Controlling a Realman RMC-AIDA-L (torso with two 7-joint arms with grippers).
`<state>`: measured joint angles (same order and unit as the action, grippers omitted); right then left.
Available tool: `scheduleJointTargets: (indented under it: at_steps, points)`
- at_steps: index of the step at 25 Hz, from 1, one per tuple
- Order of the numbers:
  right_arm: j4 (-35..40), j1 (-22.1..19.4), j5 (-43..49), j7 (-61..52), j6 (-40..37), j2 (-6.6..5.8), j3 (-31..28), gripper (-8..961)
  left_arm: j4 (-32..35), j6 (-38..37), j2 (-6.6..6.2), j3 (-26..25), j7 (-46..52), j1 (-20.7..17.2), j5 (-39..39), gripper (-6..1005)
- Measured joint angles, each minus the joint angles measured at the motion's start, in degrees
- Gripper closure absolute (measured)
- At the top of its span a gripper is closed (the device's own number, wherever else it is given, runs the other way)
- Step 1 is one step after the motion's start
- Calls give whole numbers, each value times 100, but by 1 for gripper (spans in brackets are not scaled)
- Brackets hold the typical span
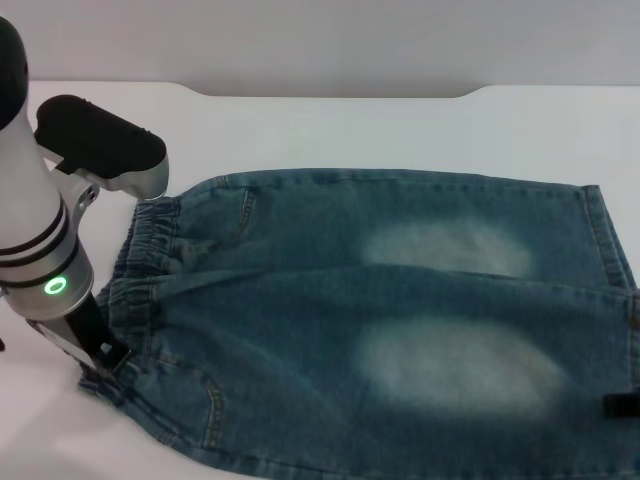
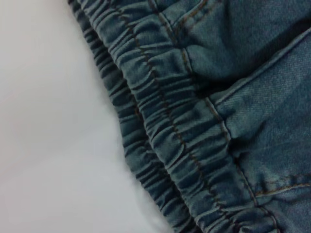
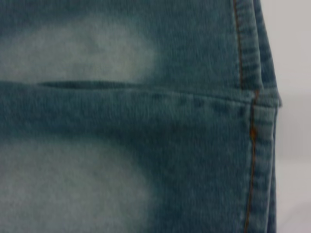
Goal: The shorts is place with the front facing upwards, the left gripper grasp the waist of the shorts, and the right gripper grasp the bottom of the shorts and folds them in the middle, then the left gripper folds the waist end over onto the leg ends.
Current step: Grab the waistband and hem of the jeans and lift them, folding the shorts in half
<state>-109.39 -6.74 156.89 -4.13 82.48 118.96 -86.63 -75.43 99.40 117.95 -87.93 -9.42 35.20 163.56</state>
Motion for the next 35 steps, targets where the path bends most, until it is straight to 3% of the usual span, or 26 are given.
scheduleJointTargets:
  at_steps: [10, 35]
  points:
    - [-8, -145, 7, -51, 79, 4, 41, 352, 18, 31, 0, -15, -26, 159, 0, 973]
    - [-124, -182, -44, 203, 144, -13, 132, 458, -50, 8, 0, -23, -34, 120, 9, 973]
